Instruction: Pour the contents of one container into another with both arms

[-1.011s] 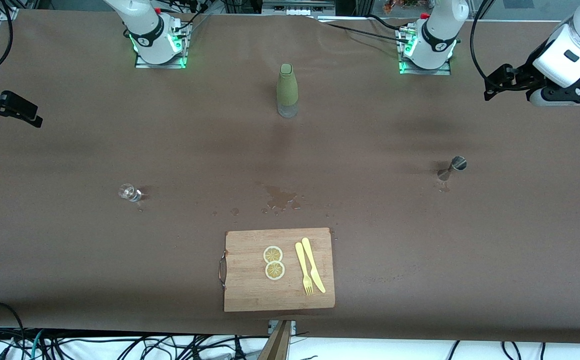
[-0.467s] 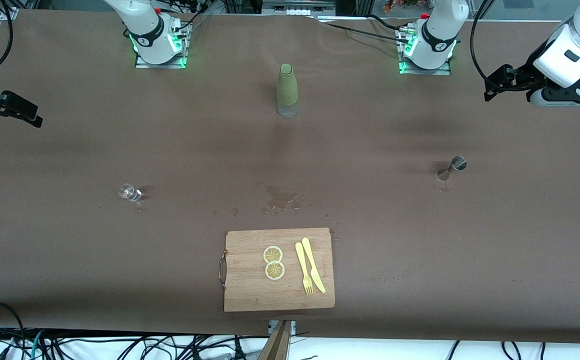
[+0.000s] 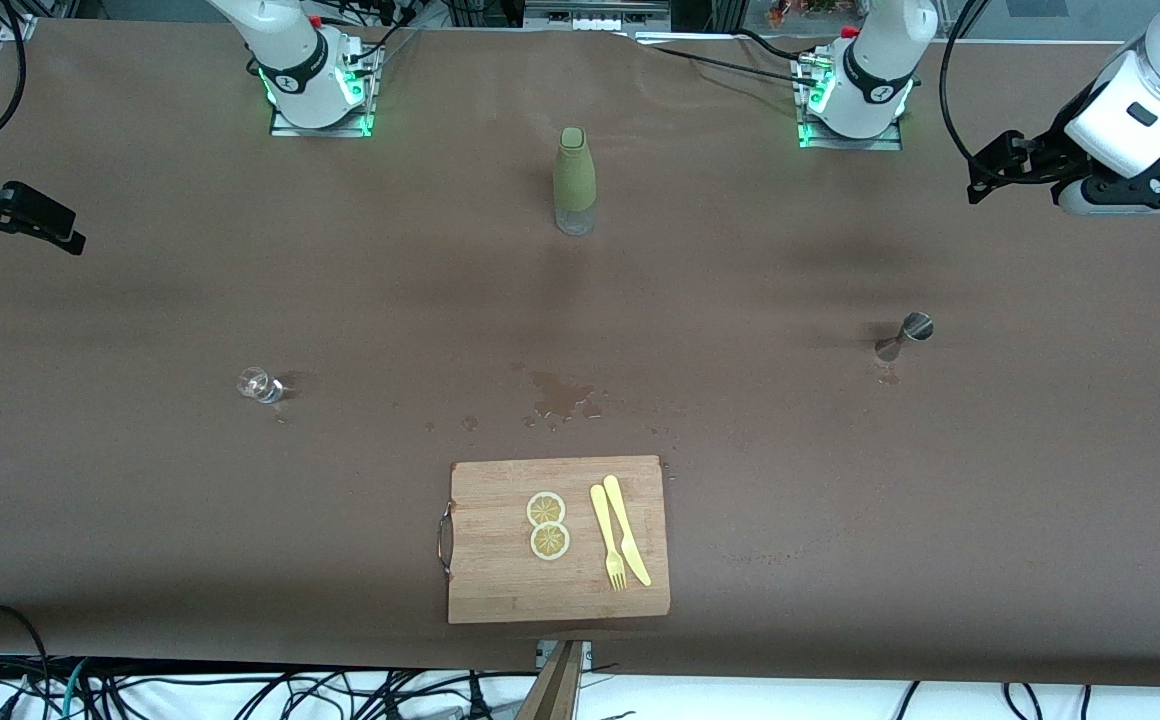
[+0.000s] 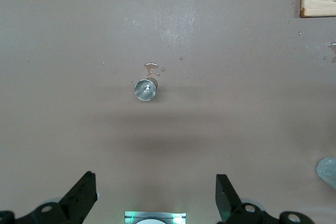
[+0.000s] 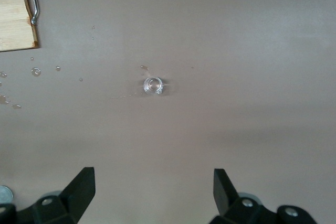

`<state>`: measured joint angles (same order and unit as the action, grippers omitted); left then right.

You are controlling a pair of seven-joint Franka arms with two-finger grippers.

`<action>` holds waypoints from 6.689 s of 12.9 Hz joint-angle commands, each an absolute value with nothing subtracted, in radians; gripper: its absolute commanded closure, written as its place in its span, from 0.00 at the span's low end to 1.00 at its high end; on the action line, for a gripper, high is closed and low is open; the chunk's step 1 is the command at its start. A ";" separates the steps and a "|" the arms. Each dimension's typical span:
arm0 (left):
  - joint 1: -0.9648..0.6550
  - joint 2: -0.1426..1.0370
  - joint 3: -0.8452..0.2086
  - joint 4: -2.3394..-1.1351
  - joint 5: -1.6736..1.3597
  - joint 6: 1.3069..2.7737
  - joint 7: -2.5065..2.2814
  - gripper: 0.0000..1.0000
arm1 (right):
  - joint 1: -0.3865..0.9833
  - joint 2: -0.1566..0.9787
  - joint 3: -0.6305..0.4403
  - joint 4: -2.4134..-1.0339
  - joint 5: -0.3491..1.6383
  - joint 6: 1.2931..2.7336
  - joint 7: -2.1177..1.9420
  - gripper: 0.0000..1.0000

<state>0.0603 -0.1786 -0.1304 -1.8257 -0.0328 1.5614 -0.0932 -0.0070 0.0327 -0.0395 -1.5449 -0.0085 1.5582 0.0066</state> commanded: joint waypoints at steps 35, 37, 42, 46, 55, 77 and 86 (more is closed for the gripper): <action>0.221 -0.135 -0.124 -1.822 -0.113 1.615 0.415 0.01 | -0.136 0.241 -0.038 -1.542 0.213 1.531 -0.915 0.00; 0.242 -0.126 -0.123 -1.825 -0.140 1.623 0.480 0.01 | -0.201 0.284 -0.038 -1.542 0.317 1.531 -1.039 0.00; 0.386 -0.057 -0.112 -1.845 -0.286 1.667 0.979 0.02 | -0.314 0.382 -0.038 -1.542 0.507 1.500 -1.323 0.00; 0.517 0.063 -0.112 -1.870 -0.429 1.683 1.299 0.02 | -0.379 0.504 -0.038 -1.540 0.691 1.486 -1.616 0.00; 0.620 0.325 -0.112 -1.890 -0.711 1.721 1.937 0.01 | -0.440 0.731 -0.038 -1.536 0.854 1.488 -2.124 0.00; 0.658 0.712 -0.112 -1.887 -0.900 1.660 2.602 0.00 | -0.357 0.945 -0.023 -1.483 0.945 1.637 -2.393 0.00; 0.632 0.784 -0.123 -1.893 -1.018 1.651 2.642 0.00 | -0.344 0.950 -0.003 -1.485 0.950 1.655 -2.391 0.06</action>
